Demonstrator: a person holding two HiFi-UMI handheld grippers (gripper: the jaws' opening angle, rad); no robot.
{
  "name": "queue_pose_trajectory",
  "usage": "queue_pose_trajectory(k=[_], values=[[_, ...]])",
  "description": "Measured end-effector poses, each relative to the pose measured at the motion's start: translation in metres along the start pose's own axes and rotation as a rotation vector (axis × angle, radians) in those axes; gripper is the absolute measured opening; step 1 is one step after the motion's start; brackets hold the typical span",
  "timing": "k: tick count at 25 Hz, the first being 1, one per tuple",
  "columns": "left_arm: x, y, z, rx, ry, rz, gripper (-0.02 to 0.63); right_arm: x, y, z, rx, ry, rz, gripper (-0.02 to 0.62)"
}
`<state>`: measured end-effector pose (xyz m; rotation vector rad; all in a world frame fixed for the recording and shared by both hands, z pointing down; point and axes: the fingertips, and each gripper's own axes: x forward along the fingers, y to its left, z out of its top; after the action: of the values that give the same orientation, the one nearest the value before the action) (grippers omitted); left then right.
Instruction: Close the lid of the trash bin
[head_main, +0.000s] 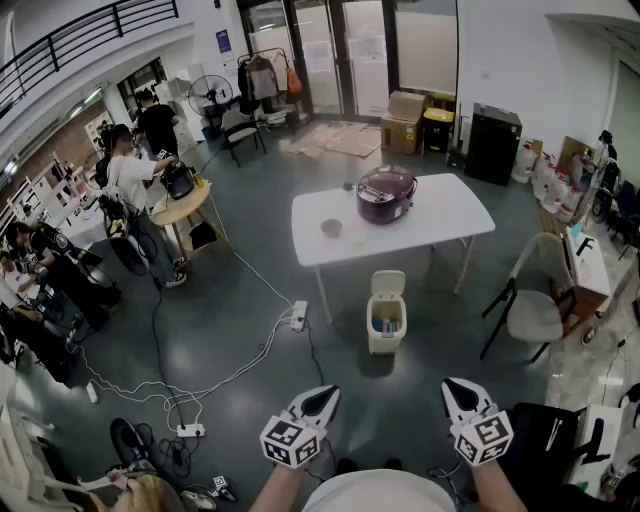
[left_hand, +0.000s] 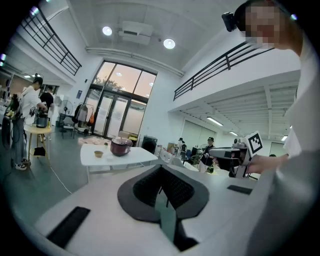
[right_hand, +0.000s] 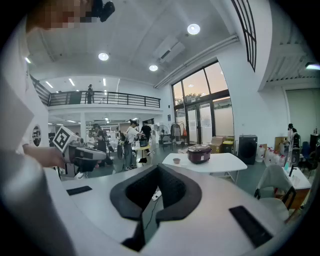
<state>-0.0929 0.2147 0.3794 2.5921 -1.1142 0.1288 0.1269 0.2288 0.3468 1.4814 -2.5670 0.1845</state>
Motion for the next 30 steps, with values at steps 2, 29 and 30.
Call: queue_pose_trajectory(k=[2,29,30], values=[[0.001,0.0,0.002,0.0,-0.002,-0.001,0.014,0.002,0.0,0.004,-0.001,0.001,0.0,0.012],[0.008,-0.003,-0.001,-0.01,0.014,0.003,0.014,0.0,-0.013,0.004,0.026,0.005,-0.044,0.012],[0.008,-0.004,-0.002,-0.01,0.015,0.004,0.014,-0.001,-0.014,0.003,0.027,0.006,-0.045,0.015]])
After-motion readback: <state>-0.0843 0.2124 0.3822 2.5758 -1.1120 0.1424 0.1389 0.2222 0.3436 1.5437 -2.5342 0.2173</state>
